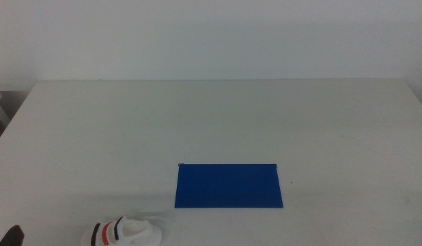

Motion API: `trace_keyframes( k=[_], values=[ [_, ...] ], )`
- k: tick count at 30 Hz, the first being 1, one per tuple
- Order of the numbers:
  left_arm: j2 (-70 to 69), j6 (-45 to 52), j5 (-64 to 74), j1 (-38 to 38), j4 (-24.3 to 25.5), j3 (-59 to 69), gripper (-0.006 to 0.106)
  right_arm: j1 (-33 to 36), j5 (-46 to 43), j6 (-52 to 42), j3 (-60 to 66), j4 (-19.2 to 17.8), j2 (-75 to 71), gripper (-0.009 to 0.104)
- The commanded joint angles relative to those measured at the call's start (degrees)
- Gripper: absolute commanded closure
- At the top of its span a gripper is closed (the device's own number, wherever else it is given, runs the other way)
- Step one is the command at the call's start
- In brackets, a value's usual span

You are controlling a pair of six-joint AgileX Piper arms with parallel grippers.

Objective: Use one arm to grab the shoe from the table and place it on the mat.

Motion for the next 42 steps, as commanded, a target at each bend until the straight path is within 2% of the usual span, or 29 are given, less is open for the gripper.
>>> trace_keyframes(
  k=[1,7,12,17,21,28,35,39,42],
  values=[
    [0.58,-0.45,-4.7,0.06,-1.04,-0.55,0.012,-0.1,-4.15,-0.59,0.29,-0.46,0.21,0.017],
    [9.43,2.89,-3.63,-0.17,-1.05,-9.54,0.012,-0.1,-4.15,-0.59,0.29,-0.46,0.21,0.017],
    [18.48,4.81,1.34,-4.15,-1.05,-18.67,0.012,-0.1,-4.15,-0.59,0.29,-0.46,0.21,0.017],
    [28.59,5.6,11.32,-9.69,-0.96,-30.57,0.012,-0.1,-4.15,-0.59,0.29,-0.46,0.21,0.017],
    [36.43,10.4,22.67,-14.57,-0.46,-41.47,0.012,-0.1,-4.15,-0.59,0.29,-0.46,0.21,0.017],
    [48.94,16.84,38.62,-25.09,4.0,-56.62,0.012,-0.1,-4.15,-0.59,0.29,-0.46,0.21,0.017],
    [61.11,18.06,52.23,-35.44,9.82,-64.42,0.012,-0.1,-4.15,-0.59,0.29,-0.46,0.21,0.017],
    [67.41,21.03,58.27,-39.99,9.84,-66.77,0.012,-0.1,-4.15,-0.59,0.29,-0.46,0.21,0.017],
    [70.41,26.67,58.15,-41.49,8.88,-66.89,0.012,-0.1,-4.15,-0.59,0.29,-0.46,0.21,0.017]
  ],
)
